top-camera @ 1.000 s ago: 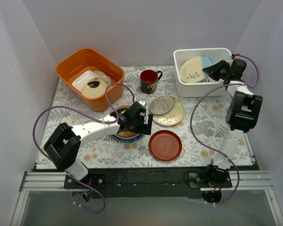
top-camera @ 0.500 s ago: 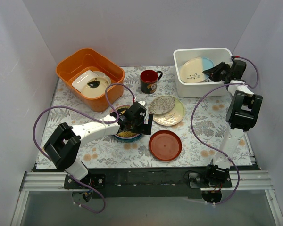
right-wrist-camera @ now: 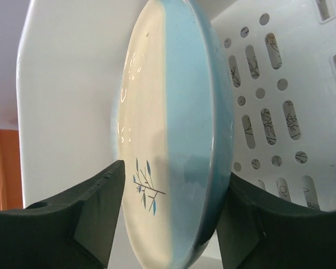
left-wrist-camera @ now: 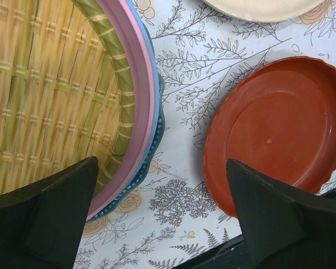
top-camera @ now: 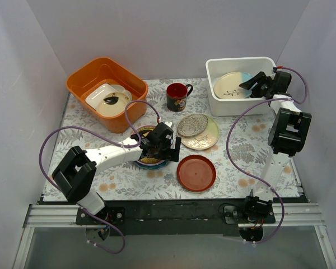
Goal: Place the plates into the plastic bin on the countertop
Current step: Place the plate in the plastic bin.
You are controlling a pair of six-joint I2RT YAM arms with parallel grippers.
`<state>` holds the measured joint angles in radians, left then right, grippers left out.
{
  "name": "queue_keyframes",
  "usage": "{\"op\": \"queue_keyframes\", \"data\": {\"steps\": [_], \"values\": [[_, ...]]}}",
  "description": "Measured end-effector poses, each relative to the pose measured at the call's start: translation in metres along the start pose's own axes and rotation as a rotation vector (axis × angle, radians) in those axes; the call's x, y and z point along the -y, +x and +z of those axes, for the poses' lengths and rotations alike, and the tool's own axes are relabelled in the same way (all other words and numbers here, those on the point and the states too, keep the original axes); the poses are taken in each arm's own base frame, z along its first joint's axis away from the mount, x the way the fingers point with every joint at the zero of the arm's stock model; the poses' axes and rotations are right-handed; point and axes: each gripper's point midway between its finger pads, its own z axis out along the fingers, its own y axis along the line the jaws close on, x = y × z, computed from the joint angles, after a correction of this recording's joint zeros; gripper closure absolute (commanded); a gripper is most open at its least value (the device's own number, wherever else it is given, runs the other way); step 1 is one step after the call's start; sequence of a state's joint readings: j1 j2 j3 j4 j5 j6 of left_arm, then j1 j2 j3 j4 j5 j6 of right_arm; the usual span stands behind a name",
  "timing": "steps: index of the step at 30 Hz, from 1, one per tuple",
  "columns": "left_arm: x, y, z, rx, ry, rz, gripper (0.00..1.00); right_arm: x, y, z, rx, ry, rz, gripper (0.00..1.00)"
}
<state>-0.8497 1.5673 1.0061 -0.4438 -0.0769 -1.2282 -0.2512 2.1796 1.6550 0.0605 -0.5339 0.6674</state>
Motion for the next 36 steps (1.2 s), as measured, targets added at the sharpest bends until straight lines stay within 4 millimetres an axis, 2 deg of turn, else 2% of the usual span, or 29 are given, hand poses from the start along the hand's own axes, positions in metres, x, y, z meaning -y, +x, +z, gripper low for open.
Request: {"op": "queue_keyframes", "data": {"steps": [4,7,14,26,31,36], "values": [[0.000,0.001,0.000,-0.003,0.000,-0.001,0.02,0.004,0.000,0.000,0.003,0.024,-0.013,0.11],[0.000,0.001,0.000,-0.004,0.001,-0.002,0.02,0.007,0.001,-0.003,0.000,0.046,-0.019,0.07],[0.001,0.002,0.001,-0.005,0.008,-0.007,0.02,0.016,0.006,-0.011,-0.006,0.091,-0.017,0.02],[0.001,0.004,0.001,-0.008,0.012,-0.015,0.02,0.043,0.007,-0.022,-0.006,0.239,-0.040,0.02],[0.001,0.004,0.001,-0.007,0.013,-0.015,0.02,0.055,-0.001,-0.031,-0.001,0.326,-0.075,0.02],[0.001,0.004,0.001,-0.006,0.014,-0.015,0.02,0.050,-0.016,-0.036,0.025,0.359,-0.135,0.02]]}}
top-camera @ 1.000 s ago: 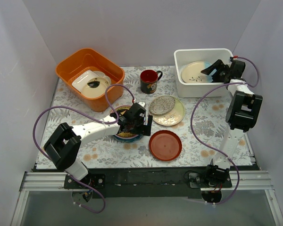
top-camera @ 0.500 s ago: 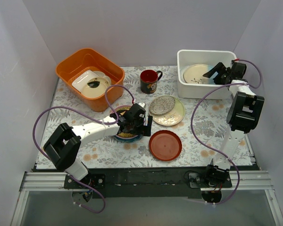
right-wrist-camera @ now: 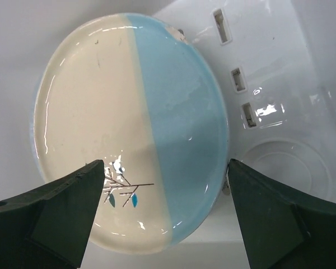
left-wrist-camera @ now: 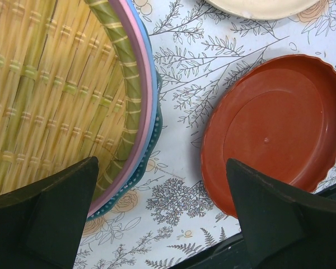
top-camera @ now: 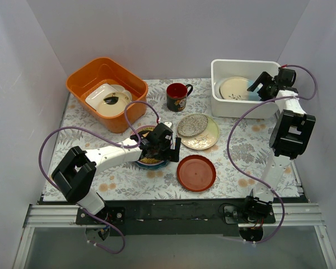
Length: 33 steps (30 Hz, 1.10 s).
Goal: Place the plates into the plastic bin on the countertop
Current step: Place the plate in the plastic bin.
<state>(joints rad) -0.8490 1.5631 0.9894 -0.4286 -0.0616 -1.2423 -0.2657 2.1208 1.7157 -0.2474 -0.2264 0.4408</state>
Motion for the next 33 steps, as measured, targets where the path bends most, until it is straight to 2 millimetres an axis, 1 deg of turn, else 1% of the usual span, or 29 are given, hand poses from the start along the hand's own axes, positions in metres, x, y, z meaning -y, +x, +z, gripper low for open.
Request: {"op": "queue_keyframes", "data": {"steps": [6,12,17,21,24,28,31,33], "values": [[0.000,0.000,0.000,0.001,0.001,0.000,0.02,-0.009,-0.027,-0.015,0.069,0.002,-0.047,0.02],[0.001,0.000,0.000,0.000,0.006,0.000,0.02,-0.030,-0.052,-0.035,0.142,-0.038,-0.075,0.02],[0.002,0.000,0.000,-0.003,0.010,0.000,0.02,-0.048,-0.064,-0.051,0.188,-0.074,-0.097,0.02],[0.002,0.000,0.000,-0.003,0.011,0.000,0.02,-0.066,-0.074,-0.071,0.232,-0.115,-0.119,0.02],[0.002,0.000,0.000,-0.003,0.012,-0.001,0.02,-0.079,-0.081,-0.082,0.258,-0.153,-0.133,0.02],[0.003,0.000,0.000,-0.003,0.014,-0.001,0.02,-0.092,-0.082,-0.091,0.268,-0.197,-0.144,0.02],[0.003,0.000,0.000,-0.002,0.015,-0.001,0.02,-0.099,-0.074,-0.093,0.252,-0.228,-0.152,0.02],[0.003,0.000,-0.001,-0.001,0.016,-0.001,0.02,-0.105,-0.064,-0.093,0.226,-0.255,-0.156,0.02]]}}
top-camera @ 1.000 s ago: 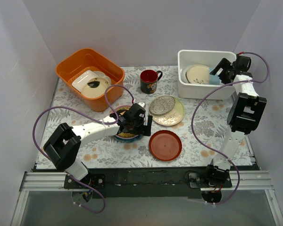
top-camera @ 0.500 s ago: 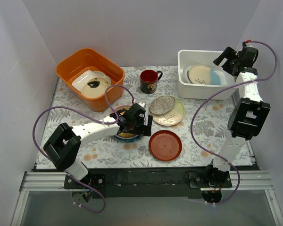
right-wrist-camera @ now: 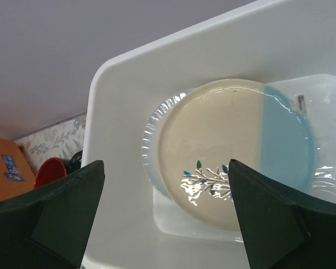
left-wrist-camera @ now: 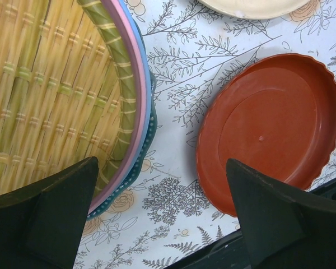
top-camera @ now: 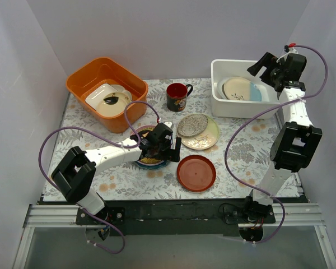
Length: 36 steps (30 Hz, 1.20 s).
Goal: Place the plates into the plastic bin on the countertop
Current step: Place the plate in the plastic bin.
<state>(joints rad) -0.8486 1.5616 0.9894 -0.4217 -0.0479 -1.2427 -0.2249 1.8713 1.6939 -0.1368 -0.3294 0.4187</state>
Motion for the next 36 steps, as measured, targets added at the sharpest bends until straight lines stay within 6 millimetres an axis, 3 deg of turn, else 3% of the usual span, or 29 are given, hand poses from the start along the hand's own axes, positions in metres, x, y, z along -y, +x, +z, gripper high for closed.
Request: {"op": "queue_keyframes", "data": {"steps": [6,13,17,23,29,36], "values": [[0.001,-0.001,-0.002,0.004,0.003,0.000,0.02,-0.027,0.021,-0.018,-0.045,-0.070,-0.007,0.02],[0.002,-0.004,-0.006,0.014,0.010,0.000,0.02,-0.070,0.003,-0.059,-0.001,-0.175,-0.055,0.02],[0.005,-0.006,-0.007,0.017,0.018,-0.001,0.02,-0.088,0.010,-0.083,-0.004,-0.228,-0.071,0.02],[0.009,-0.010,-0.009,0.024,0.032,-0.001,0.02,-0.105,0.052,-0.090,-0.104,-0.279,-0.081,0.03],[0.015,-0.014,-0.011,0.028,0.055,-0.001,0.02,-0.114,0.116,-0.095,-0.261,-0.295,-0.081,0.04],[0.022,-0.012,-0.012,0.014,0.092,-0.001,0.02,-0.113,0.160,-0.116,-0.352,-0.296,-0.104,0.07]]}}
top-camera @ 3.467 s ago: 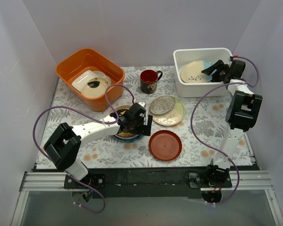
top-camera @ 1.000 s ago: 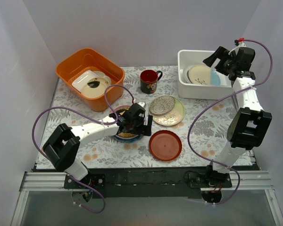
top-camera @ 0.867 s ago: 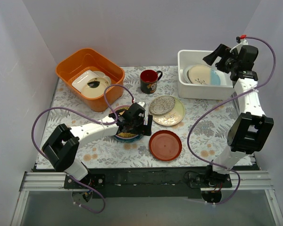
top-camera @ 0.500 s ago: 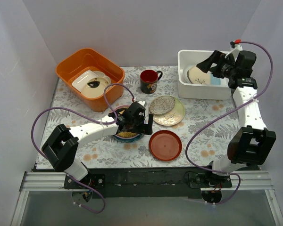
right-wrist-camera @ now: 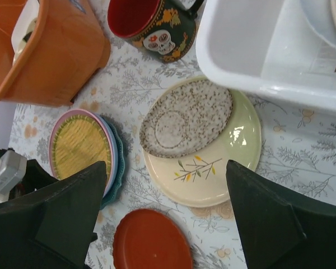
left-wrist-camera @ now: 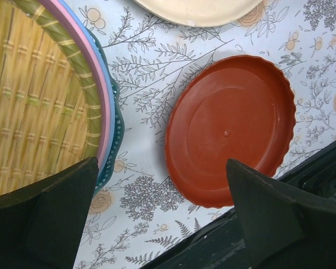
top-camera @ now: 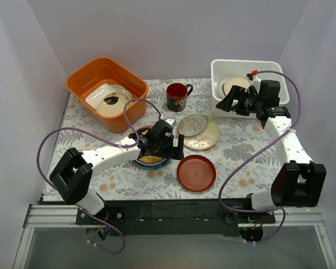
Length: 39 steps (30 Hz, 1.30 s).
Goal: Place the plates into the plastic bin on the countertop
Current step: Place the plate in the plastic bin, then pick up the plate at the center of the board.
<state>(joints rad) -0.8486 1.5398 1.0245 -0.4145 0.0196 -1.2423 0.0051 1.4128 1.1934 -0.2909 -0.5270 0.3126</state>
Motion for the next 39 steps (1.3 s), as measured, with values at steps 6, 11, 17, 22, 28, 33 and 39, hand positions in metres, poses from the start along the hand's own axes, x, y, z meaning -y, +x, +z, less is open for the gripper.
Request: {"op": "queue_keyframes", "data": {"steps": [6,11,17,22,28,33,39], "values": [[0.007,0.000,0.001,-0.006,0.035,0.000,0.02,-0.003,0.048,-0.006,-0.089,0.031,-0.018,0.12],[0.010,0.000,0.002,-0.011,0.052,-0.003,0.02,0.005,0.090,-0.015,-0.162,0.079,-0.018,0.15],[0.013,0.000,0.002,-0.016,0.067,-0.004,0.02,0.027,0.138,-0.021,-0.254,0.143,0.021,0.21],[0.013,0.004,0.007,-0.029,0.067,-0.009,0.02,0.037,0.175,-0.023,-0.332,0.161,0.059,0.24],[0.014,0.004,0.010,-0.033,0.073,-0.011,0.02,0.042,0.205,-0.027,-0.399,0.170,0.084,0.25],[0.017,0.005,0.010,-0.038,0.090,-0.018,0.02,0.044,0.229,-0.031,-0.451,0.168,0.102,0.28],[0.019,0.003,0.010,-0.031,0.098,-0.021,0.02,0.039,0.247,-0.031,-0.506,0.148,0.101,0.31]]}}
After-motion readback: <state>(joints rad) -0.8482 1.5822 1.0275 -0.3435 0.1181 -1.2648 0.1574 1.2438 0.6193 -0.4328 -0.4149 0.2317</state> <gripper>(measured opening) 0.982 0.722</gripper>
